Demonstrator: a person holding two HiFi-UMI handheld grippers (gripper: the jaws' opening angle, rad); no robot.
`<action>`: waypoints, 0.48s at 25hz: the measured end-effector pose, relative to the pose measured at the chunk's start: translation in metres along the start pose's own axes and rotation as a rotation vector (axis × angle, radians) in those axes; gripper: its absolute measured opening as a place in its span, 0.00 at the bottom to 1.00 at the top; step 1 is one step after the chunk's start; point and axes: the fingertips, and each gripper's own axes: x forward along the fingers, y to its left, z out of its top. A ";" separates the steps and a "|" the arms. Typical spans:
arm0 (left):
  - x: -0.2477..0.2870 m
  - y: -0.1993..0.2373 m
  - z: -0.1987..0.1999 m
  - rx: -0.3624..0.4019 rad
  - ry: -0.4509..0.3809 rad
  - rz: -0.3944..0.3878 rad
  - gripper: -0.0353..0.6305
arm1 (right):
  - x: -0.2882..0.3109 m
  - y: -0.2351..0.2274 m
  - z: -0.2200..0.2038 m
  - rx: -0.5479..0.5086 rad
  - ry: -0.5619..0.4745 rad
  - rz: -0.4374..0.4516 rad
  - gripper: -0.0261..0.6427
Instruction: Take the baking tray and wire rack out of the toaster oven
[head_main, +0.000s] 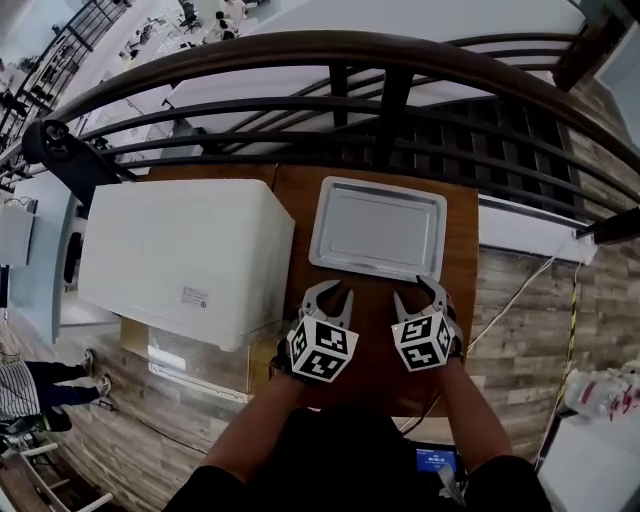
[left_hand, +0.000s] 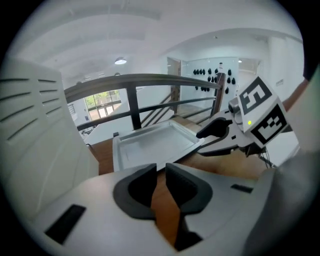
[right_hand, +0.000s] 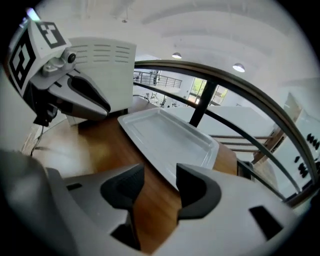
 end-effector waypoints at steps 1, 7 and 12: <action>-0.008 -0.004 0.002 -0.003 -0.026 -0.022 0.14 | -0.011 0.005 0.003 0.031 -0.017 0.003 0.32; -0.070 -0.033 -0.004 0.014 -0.214 -0.182 0.07 | -0.073 0.051 0.000 0.195 -0.129 -0.079 0.20; -0.146 -0.044 -0.032 0.063 -0.345 -0.251 0.07 | -0.132 0.108 0.004 0.242 -0.227 -0.218 0.10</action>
